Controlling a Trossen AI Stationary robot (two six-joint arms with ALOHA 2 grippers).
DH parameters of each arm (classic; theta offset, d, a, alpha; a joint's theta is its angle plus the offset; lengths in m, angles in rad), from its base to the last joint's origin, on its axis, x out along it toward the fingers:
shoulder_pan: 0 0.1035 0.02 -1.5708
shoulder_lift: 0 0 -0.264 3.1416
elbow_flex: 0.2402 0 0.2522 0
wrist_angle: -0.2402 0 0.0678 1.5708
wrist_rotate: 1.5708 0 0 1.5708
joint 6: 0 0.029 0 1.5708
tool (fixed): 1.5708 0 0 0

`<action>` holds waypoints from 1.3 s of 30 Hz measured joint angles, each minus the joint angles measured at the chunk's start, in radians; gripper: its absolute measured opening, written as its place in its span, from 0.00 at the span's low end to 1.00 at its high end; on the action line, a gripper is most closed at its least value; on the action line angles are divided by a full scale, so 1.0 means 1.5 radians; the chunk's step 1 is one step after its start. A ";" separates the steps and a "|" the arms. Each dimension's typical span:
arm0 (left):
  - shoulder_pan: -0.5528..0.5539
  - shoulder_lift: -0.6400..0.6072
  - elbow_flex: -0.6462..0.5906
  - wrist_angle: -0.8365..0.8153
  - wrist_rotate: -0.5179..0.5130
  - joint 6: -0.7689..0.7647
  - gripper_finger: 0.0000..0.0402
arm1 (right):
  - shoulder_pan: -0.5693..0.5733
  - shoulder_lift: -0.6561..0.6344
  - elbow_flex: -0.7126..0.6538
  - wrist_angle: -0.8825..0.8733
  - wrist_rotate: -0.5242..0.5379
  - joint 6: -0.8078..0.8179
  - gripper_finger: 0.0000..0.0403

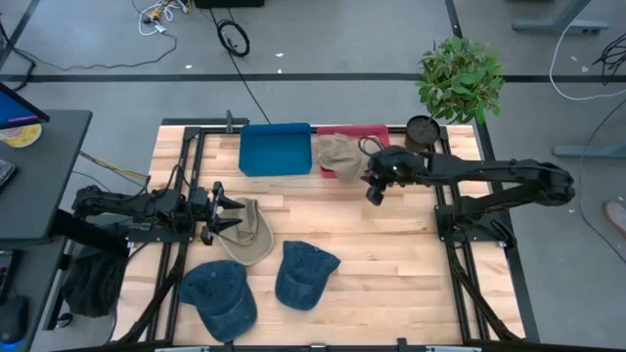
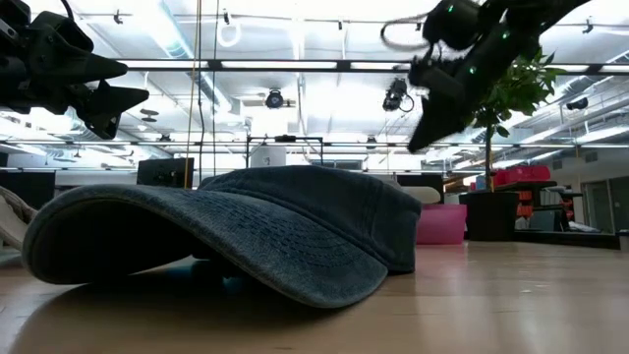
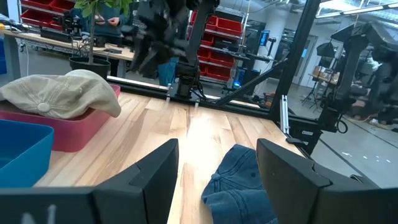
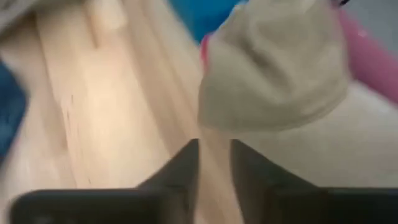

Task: Pick & Place hat
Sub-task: Put the bottom brown cap into the red bin

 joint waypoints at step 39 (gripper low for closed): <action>0.000 0.000 0.000 0.000 0.000 0.000 0.55 | -0.232 0.182 0.010 0.187 -0.007 0.056 0.00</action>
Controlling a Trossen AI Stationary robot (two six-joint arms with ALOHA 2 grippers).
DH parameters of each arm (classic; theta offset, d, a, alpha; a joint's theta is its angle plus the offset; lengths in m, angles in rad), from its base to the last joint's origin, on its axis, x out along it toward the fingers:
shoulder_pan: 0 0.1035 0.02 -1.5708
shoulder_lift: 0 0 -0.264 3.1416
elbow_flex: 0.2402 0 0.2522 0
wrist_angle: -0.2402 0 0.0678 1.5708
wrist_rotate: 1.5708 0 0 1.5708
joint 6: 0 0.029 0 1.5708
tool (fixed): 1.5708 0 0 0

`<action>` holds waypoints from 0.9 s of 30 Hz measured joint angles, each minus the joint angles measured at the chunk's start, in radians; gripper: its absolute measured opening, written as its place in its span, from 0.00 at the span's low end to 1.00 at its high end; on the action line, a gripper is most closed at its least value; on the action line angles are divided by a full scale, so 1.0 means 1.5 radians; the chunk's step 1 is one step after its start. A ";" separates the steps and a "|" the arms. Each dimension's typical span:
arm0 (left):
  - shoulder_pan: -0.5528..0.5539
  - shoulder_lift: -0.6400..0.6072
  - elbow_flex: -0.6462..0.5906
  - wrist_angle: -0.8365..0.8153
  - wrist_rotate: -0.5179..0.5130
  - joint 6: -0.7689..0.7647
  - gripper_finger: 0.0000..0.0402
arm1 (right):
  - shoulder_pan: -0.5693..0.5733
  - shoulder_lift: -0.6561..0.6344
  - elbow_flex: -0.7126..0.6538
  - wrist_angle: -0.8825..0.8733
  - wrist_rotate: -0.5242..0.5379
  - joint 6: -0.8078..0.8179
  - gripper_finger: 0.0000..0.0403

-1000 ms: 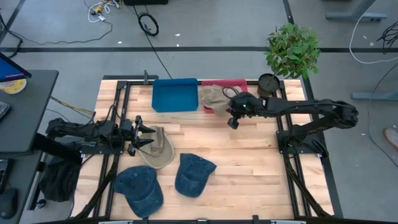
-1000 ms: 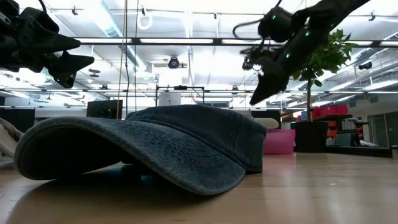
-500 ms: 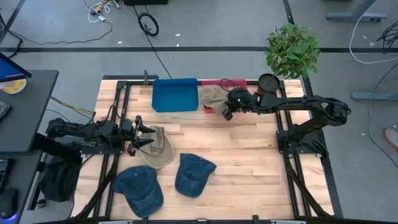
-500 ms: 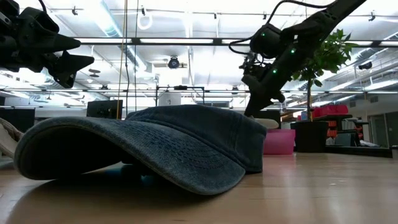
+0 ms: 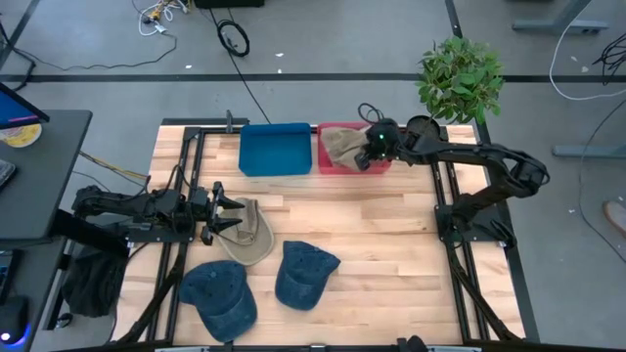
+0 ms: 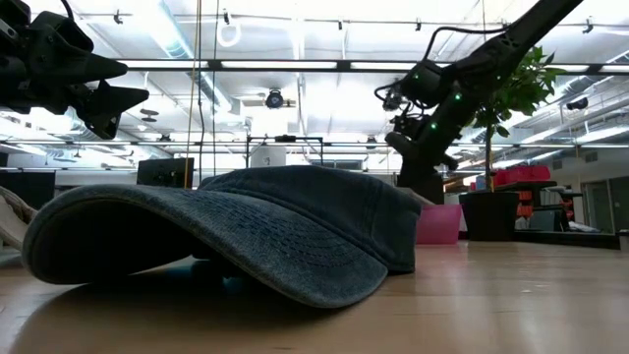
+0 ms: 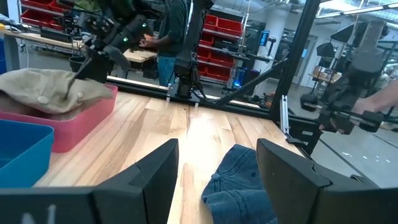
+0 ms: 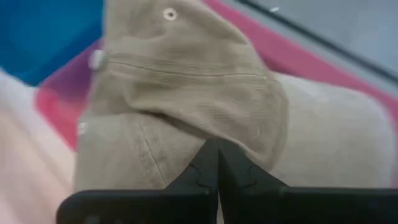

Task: Pick & Place hat
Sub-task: Put the bottom brown cap into the red bin

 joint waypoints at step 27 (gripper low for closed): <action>0.000 0.000 0.000 0.000 0.000 0.000 0.55 | 0.032 -0.036 0.001 0.095 -0.099 0.067 0.00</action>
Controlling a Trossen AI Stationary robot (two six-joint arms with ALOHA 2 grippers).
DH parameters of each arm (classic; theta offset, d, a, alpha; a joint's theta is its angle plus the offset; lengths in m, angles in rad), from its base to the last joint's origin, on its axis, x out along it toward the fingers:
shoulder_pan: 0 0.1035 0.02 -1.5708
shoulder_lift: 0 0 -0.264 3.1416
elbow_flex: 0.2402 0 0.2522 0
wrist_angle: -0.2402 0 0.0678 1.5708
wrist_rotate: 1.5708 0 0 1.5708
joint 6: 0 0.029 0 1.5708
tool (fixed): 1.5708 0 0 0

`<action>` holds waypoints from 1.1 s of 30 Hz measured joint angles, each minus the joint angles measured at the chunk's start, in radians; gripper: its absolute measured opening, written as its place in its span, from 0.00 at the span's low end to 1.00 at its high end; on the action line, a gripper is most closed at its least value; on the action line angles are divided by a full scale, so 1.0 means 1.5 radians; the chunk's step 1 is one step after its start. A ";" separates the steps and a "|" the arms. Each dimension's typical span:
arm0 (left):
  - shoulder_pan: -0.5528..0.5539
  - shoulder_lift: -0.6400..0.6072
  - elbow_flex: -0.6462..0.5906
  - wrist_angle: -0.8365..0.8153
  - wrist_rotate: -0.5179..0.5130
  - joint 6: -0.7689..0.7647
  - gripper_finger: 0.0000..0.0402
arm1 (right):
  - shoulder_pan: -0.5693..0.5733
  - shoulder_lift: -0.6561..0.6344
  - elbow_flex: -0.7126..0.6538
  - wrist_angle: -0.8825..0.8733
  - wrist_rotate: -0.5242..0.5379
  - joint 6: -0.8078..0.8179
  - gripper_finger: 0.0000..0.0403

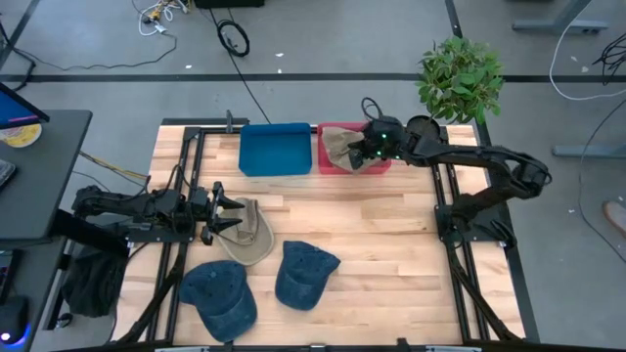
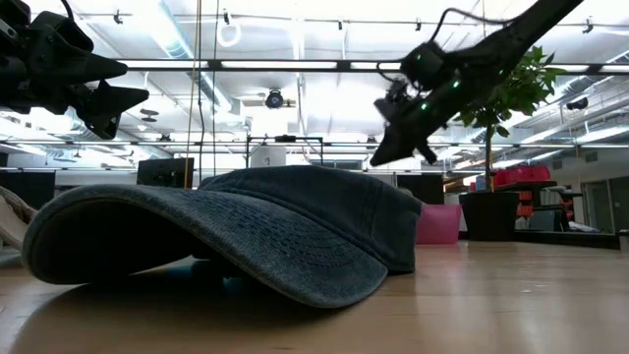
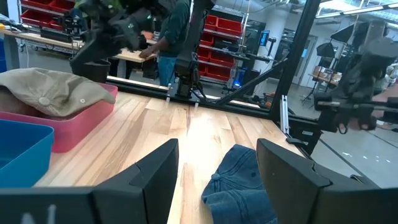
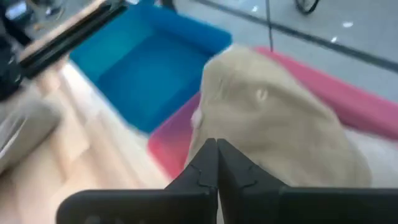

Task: Pick & Place hat
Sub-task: Put the bottom brown cap into the red bin

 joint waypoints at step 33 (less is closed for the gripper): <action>0.000 0.000 0.000 0.000 0.000 0.000 0.55 | -0.010 0.060 -0.001 -0.077 -0.028 0.087 0.00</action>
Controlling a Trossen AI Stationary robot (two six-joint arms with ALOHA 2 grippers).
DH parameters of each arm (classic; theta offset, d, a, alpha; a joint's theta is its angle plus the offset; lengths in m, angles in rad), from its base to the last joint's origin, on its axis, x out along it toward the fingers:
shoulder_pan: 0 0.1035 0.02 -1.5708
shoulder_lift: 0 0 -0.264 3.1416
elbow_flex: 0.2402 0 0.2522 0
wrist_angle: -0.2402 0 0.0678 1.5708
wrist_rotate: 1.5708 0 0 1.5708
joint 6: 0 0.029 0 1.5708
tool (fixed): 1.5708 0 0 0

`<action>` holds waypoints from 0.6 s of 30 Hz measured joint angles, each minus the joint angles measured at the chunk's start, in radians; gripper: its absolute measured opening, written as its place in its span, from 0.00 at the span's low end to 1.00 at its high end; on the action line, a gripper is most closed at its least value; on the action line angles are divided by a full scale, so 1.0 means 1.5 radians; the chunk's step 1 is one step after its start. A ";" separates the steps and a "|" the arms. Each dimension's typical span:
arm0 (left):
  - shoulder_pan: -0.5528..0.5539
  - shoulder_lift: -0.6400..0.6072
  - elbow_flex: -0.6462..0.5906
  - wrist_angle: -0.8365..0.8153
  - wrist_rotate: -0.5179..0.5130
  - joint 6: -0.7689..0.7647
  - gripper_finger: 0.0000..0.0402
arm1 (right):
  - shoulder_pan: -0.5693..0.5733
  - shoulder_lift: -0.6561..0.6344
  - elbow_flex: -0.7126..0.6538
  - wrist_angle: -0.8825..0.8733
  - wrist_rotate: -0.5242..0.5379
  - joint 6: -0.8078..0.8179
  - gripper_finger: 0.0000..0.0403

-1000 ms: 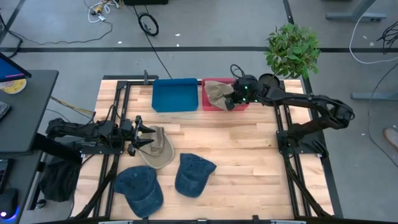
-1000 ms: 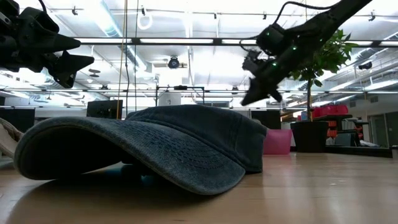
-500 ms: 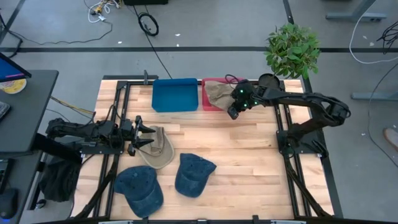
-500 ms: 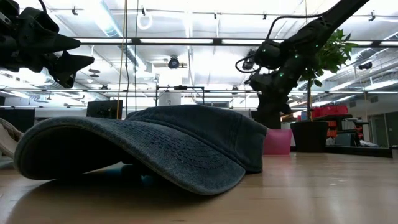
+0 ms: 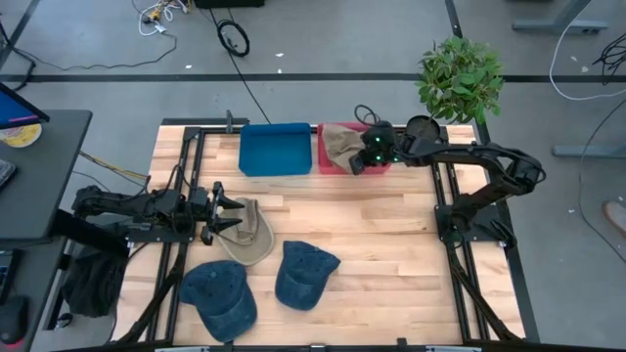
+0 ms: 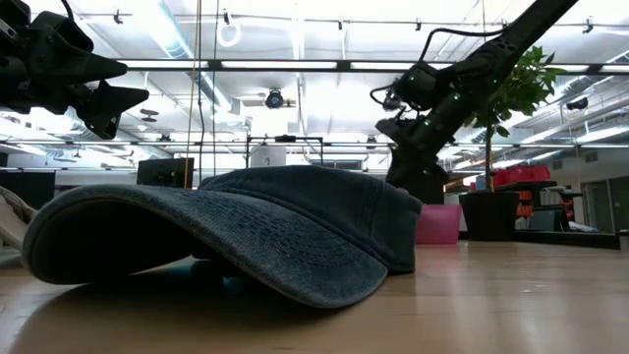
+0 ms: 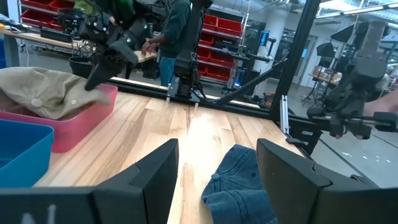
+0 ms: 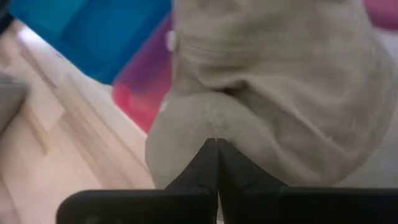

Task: Pick & Place hat
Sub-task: Put the bottom brown cap into the red bin

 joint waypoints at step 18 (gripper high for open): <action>0.000 0.000 0.000 0.000 0.000 0.000 0.55 | -0.004 -0.034 0.000 -0.063 -0.169 -0.013 0.00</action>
